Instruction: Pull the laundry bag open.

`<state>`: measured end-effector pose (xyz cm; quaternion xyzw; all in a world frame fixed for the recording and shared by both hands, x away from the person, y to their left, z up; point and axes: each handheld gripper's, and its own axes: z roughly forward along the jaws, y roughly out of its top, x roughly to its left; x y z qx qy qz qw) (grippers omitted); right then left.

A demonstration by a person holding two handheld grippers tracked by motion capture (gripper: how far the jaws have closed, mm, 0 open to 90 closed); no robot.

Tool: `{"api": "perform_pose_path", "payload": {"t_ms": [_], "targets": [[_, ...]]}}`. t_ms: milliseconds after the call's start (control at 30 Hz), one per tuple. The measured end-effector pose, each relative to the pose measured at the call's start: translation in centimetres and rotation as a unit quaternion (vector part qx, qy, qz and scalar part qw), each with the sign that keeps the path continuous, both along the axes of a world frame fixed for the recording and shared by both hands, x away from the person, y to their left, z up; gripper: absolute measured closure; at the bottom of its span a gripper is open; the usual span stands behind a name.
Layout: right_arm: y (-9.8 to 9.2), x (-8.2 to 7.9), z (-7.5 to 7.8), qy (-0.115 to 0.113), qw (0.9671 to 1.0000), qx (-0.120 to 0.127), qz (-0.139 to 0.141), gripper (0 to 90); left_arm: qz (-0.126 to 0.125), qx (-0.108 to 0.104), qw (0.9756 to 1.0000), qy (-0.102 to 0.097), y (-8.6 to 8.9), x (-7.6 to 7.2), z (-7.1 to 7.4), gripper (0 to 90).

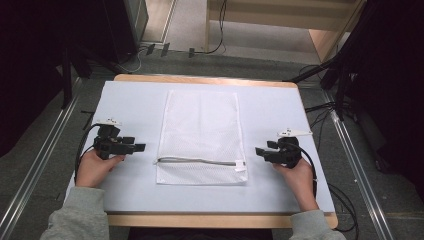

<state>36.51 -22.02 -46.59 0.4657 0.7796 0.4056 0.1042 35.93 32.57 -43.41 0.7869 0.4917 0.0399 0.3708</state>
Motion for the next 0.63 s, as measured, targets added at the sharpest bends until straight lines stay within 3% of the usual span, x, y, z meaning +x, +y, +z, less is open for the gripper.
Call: {"api": "perform_pose_path", "payload": {"t_ms": [633], "targets": [[-0.07, 0.19, -0.36, 0.008, 0.9999, -0.009, -0.004, 36.2, 0.007, 0.027, 0.9996, 0.002, -0.17, 0.24, -0.77, 28.0]]}}
